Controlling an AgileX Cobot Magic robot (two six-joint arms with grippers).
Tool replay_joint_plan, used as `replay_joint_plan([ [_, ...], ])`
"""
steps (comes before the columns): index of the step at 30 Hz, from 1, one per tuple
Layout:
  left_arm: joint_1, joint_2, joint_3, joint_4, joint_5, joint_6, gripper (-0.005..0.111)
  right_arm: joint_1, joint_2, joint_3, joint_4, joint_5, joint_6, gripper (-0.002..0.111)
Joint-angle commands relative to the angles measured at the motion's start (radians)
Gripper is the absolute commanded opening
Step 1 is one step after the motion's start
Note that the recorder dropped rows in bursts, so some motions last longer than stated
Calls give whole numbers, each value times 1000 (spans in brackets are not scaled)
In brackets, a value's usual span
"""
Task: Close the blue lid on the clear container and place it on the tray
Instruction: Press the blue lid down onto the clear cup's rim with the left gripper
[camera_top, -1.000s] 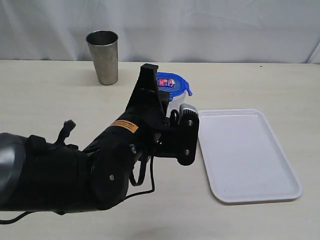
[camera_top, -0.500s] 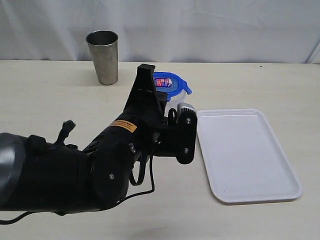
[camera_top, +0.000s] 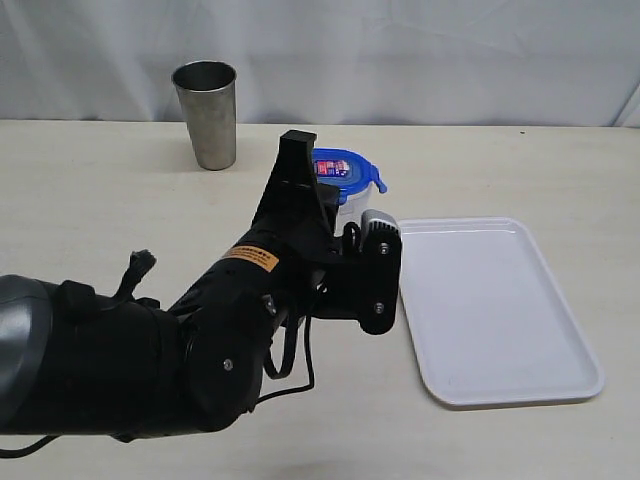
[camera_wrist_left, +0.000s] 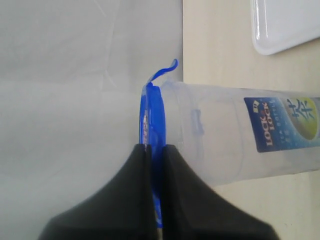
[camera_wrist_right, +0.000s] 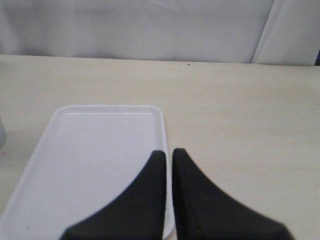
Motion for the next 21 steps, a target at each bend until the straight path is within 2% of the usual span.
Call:
replay_joint_plan([
  [1,-2,-1,3,-13,-14,33,0,-6,-4,3,2,2,4,5],
  [11,-2,-1,3,-19,-15,33,0,-6,-4,3,2,2,4,5],
  [16,-37,-1,3,-22,-17,33,0,-6,-4,3,2,2,4,5],
  [21,-36,-1,3,-37,-23,33,0,-6,-4,3,2,2,4,5],
])
